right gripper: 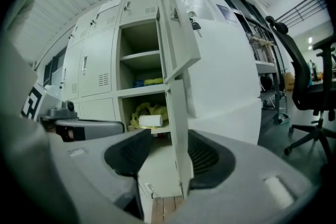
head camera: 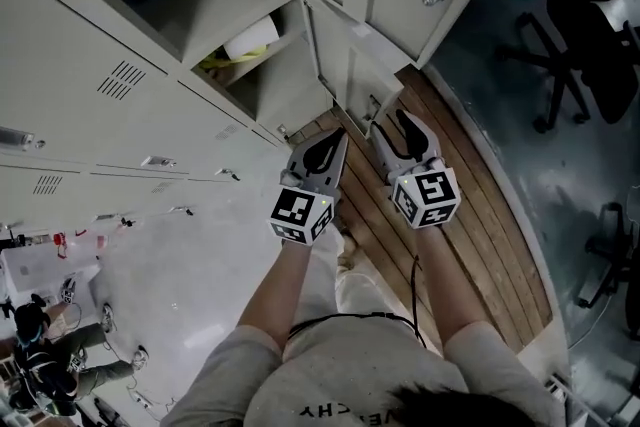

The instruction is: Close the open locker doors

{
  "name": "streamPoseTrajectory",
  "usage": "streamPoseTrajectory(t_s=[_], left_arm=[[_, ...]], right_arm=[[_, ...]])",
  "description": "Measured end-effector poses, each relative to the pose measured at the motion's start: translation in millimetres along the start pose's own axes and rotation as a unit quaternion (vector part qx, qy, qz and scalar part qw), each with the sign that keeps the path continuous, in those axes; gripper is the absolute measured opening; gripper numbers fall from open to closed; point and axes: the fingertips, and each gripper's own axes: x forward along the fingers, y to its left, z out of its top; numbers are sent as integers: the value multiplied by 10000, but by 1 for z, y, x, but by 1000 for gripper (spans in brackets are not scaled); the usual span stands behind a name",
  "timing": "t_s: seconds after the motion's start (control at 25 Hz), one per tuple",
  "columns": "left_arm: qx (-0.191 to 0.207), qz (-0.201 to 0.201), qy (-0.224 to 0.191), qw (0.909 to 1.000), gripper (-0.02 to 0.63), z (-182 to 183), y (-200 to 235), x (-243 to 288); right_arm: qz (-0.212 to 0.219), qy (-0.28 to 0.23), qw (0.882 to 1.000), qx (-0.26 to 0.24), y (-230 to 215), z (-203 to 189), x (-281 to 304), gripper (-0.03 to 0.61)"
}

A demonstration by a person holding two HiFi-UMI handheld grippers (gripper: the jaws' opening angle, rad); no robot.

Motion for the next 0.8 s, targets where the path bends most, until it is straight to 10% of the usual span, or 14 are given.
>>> streamPoseTrajectory(t_s=[0.8], left_arm=[[-78,-24,56,10000,-2,-18,4,20]], right_arm=[[-11,26,10000,87,-10,-6,26,211]])
